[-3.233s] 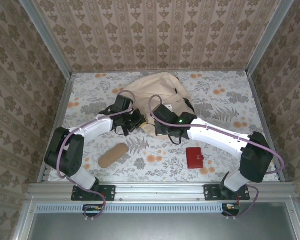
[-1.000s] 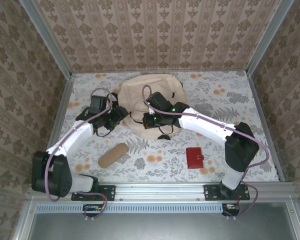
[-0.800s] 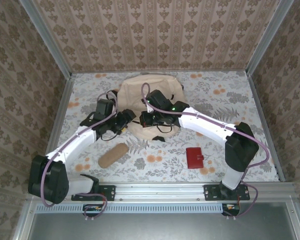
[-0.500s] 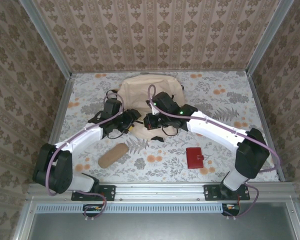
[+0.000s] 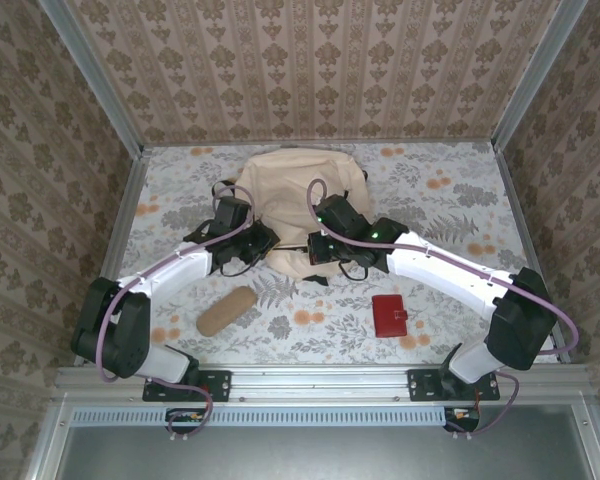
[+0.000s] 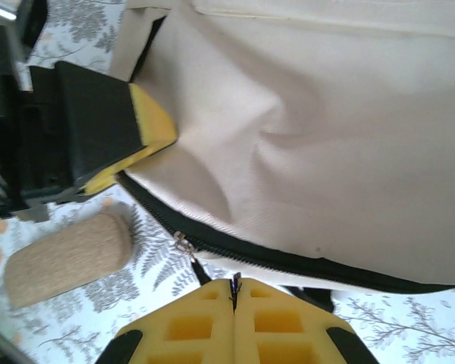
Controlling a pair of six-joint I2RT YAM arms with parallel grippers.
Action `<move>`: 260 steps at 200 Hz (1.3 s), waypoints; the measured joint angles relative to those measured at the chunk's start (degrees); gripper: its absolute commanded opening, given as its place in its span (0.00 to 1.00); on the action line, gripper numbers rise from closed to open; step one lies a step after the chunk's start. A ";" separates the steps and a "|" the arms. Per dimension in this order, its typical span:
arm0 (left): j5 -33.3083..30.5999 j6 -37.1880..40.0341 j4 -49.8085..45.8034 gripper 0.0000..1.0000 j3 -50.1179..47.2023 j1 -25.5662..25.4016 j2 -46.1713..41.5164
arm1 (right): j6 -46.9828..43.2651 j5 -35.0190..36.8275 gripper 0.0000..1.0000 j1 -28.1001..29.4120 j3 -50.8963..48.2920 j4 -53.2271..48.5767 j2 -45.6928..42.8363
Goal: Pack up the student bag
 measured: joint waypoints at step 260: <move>-0.98 12.61 -12.02 0.04 5.46 9.42 0.37 | 5.09 19.80 0.00 -0.17 2.45 -10.03 -0.59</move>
